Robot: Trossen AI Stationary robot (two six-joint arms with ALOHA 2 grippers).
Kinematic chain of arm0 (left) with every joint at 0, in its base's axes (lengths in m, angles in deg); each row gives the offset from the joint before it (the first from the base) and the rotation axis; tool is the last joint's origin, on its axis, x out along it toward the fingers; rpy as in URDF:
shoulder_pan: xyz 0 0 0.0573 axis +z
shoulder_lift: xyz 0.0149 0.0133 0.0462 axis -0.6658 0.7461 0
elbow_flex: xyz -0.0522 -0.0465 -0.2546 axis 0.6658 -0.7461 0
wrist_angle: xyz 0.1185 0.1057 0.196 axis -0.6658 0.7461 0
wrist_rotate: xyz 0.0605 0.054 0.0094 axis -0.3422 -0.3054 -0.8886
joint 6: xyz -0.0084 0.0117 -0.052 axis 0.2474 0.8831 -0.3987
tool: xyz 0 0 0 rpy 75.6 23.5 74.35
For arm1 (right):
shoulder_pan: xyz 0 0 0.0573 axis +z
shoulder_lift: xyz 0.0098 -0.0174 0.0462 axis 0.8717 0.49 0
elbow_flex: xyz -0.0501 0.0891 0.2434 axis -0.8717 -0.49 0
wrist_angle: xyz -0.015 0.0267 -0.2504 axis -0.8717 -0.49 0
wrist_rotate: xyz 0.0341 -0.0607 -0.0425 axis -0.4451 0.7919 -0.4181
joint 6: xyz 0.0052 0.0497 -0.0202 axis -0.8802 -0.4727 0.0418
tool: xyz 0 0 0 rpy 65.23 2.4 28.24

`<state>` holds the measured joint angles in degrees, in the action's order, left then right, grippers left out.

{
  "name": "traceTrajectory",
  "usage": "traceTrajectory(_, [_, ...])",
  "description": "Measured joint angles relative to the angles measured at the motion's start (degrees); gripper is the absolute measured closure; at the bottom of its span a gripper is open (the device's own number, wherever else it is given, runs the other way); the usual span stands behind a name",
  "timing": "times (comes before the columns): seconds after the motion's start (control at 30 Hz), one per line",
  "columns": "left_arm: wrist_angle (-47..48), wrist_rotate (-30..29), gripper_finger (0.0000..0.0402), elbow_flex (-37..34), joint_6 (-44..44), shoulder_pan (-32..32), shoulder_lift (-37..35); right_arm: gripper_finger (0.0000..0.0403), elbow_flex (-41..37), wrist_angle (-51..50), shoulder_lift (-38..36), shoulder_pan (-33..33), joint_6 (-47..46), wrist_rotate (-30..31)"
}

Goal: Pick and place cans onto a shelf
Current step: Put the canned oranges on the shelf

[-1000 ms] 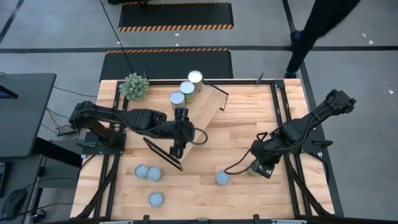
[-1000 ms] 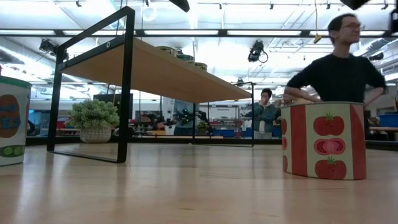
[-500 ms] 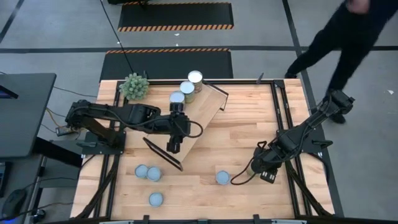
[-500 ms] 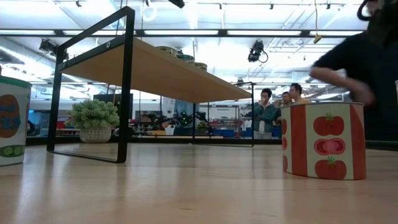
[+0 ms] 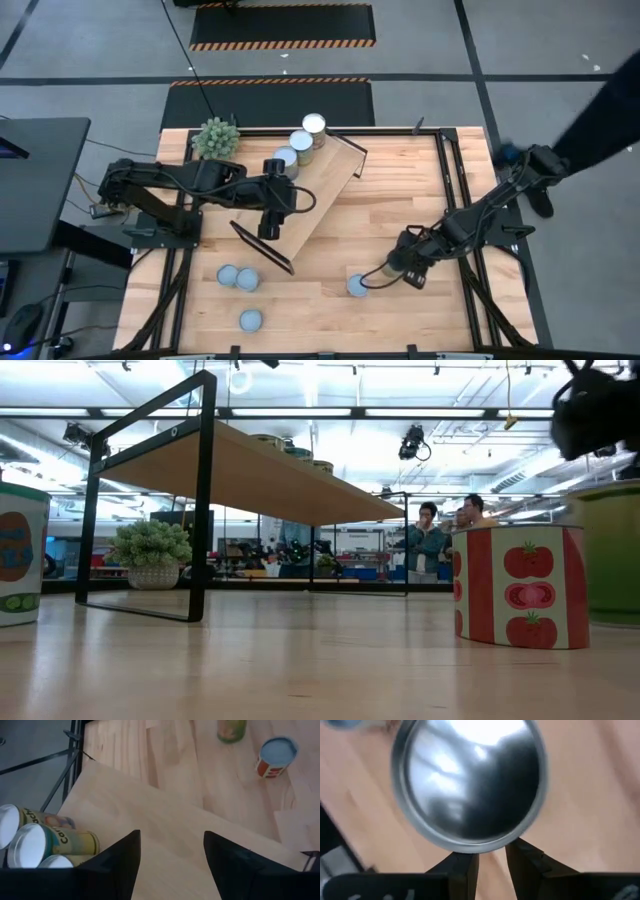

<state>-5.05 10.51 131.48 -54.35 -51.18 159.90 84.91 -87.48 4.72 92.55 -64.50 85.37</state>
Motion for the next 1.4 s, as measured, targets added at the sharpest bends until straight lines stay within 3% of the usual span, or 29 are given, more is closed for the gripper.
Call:
traceTrajectory(0.17, [-0.3, 0.4, 0.0180, 0.0, -0.2, -0.2, 0.0, 0.0300, -0.1, 4.1, 2.7, -3.0, 6.7, 3.0])
traceTrajectory(0.57, [-0.9, 0.4, 0.0180, 0.0, -1.3, -1.1, 0.0, 0.0300, 2.1, 16.8, 12.6, -10.5, 16.2, 2.5])
traceTrajectory(1.0, [-0.4, 0.3, 0.0180, 0.0, -1.3, -1.0, 0.0, 0.0300, 14.8, 16.3, 22.7, -16.9, 30.3, 3.2])
traceTrajectory(1.4, [1.1, 0.4, 0.0172, 0.0, -4.6, -0.3, 0.1, 0.0300, 19.5, 5.2, 17.6, -17.1, 33.2, 2.0])
